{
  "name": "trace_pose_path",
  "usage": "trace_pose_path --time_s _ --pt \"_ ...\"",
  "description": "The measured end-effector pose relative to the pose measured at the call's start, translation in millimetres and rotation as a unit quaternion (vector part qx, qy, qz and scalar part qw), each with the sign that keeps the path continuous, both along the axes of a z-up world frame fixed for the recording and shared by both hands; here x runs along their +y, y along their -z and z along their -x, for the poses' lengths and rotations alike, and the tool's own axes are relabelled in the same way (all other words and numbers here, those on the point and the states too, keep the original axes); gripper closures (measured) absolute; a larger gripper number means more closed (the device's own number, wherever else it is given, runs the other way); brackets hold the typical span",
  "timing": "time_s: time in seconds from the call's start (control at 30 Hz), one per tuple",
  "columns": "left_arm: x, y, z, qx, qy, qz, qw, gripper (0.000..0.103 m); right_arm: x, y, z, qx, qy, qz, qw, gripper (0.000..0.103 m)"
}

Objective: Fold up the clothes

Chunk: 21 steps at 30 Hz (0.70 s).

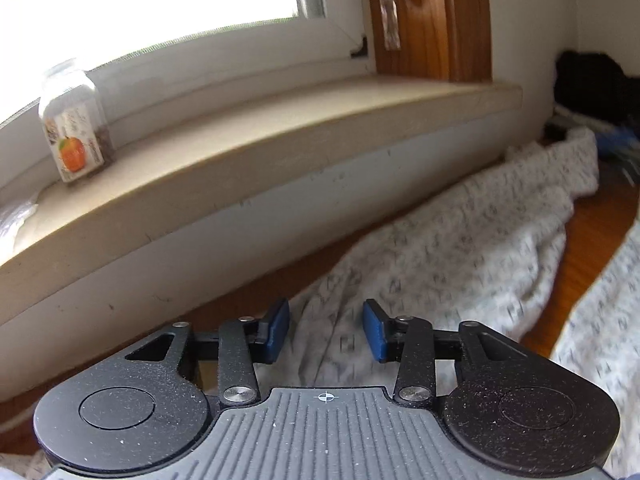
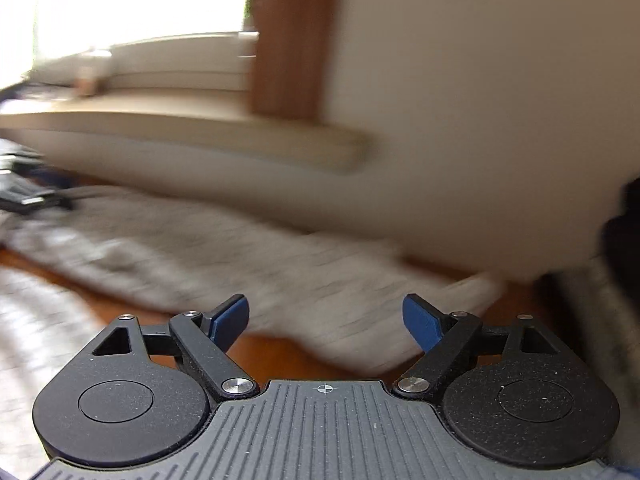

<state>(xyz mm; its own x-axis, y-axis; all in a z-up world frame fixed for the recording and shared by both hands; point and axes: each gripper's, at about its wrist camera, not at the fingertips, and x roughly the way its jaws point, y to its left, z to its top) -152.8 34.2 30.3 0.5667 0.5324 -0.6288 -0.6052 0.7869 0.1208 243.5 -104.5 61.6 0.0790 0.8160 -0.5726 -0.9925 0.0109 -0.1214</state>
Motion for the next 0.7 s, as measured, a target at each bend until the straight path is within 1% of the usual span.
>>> trace_pose_path --time_s 0.07,0.1,0.13,0.2,0.27,0.3,0.4,0.47,0.5,0.53,0.57,0.6,0.7 --pt "3 -1 1 0.019 0.019 0.017 0.9995 0.059 17 -6 -22 -0.014 0.025 0.012 1.0 0.019" --pt "3 0 0 0.026 0.02 0.015 0.9994 0.059 23 -6 -33 -0.008 0.037 0.019 0.999 0.019" --pt "3 1 0 0.032 0.022 0.013 0.9992 0.059 28 -6 -46 0.011 0.051 0.02 0.998 0.019" --pt "3 1 1 0.028 0.026 0.014 0.9992 0.059 33 -5 -69 0.058 0.078 0.017 0.995 0.019" --pt "3 2 0 0.028 0.027 0.011 0.9992 0.059 34 -4 -87 0.109 0.105 0.009 0.988 0.019" --pt "3 2 -2 0.029 0.027 0.007 0.9992 0.059 34 -5 -93 0.128 0.113 0.007 0.985 0.019" --pt "6 1 -8 0.03 0.028 0.005 0.9991 0.059 33 -4 -99 0.154 0.125 0.011 0.98 0.019" --pt "11 1 -13 0.021 0.027 0.013 0.9993 0.059 34 -3 -99 0.164 0.137 0.02 0.977 0.019" --pt "14 1 -16 0.016 0.026 0.017 0.9994 0.059 33 -2 -100 0.173 0.141 0.02 0.975 0.024" --pt "16 1 -16 0.009 0.023 0.023 0.9994 0.059 33 -1 -102 0.184 0.144 0.025 0.972 0.032" --pt "18 0 -16 0.001 0.021 0.029 0.9994 0.059 34 1 -104 0.196 0.146 0.03 0.969 0.037" --pt "21 0 -16 -0.007 0.018 0.035 0.9992 0.059 35 2 -104 0.197 0.151 0.033 0.968 0.041" --pt "23 -2 -12 -0.027 0.013 0.044 0.9986 0.065 37 5 -106 0.205 0.167 0.04 0.964 0.041"
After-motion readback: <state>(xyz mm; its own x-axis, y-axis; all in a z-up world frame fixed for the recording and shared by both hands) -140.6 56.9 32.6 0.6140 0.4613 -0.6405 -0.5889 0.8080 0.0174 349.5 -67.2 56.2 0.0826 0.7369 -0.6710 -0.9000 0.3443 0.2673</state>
